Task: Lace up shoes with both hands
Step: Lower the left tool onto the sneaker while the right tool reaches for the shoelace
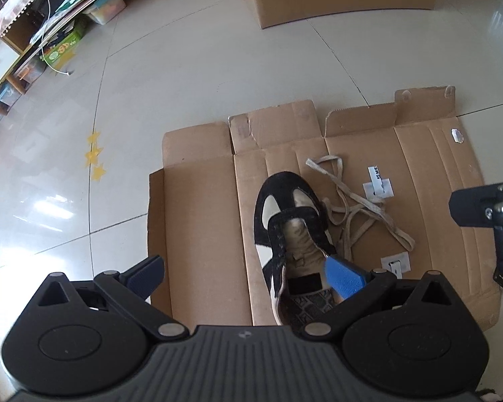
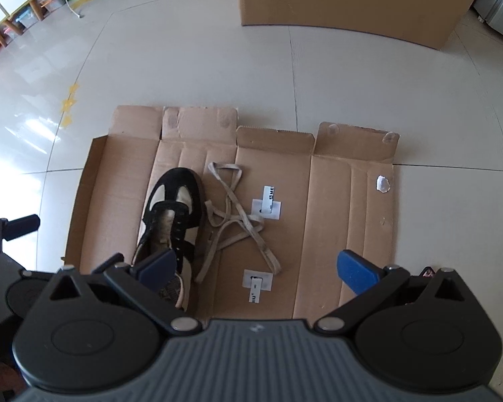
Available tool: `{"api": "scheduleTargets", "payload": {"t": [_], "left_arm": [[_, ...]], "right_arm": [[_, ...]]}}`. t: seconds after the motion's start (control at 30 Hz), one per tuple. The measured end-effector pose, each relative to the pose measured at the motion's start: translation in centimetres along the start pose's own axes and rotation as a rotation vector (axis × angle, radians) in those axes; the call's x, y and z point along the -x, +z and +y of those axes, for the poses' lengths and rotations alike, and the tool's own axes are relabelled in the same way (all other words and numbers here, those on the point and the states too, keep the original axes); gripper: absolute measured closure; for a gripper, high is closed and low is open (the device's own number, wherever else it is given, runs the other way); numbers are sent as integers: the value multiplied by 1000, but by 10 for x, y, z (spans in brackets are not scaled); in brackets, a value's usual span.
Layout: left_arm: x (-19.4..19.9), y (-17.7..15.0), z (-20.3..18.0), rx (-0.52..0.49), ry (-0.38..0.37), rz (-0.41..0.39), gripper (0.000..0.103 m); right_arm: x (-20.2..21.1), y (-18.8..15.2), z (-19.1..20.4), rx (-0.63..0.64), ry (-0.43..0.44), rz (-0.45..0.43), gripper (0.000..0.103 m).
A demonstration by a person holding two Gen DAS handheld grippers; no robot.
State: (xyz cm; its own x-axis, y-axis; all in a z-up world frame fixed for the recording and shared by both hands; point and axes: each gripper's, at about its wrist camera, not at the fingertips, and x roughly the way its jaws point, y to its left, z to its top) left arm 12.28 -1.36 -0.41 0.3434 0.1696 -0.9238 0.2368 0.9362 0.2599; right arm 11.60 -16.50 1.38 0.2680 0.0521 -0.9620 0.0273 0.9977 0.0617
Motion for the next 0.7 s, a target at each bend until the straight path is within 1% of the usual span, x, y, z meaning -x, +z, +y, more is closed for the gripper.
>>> {"api": "scheduleTargets", "payload": {"t": [0.17,0.3,0.43,0.5,0.57,0.63,0.67,0.7], "left_arm": [[-40,11,0,-40,-2,-33,1],[-65,15,9,-18,-15,-52,1],[-94,8,21,33,-79,-44,1],[-102,3,23,56,-101,-43,1],[-114,-3,27,92,-115,-47,1],[-120,-8,28,115,-125,-62,1],[-122,-11,29,126,-134,-74,1],[-124,-14,30,138,-144,-82,1]], "right_arm": [[-40,13,-10,-14,5,-6,0],[-73,19,-18,-34,5,-15,0],[-104,19,-23,-42,6,-10,0],[-118,15,-24,-40,16,-30,0],[-125,7,-22,9,35,-58,1],[-132,-1,-19,58,55,-86,9],[-135,-4,-18,83,64,-101,10],[-139,-8,-17,107,74,-115,13]]}}
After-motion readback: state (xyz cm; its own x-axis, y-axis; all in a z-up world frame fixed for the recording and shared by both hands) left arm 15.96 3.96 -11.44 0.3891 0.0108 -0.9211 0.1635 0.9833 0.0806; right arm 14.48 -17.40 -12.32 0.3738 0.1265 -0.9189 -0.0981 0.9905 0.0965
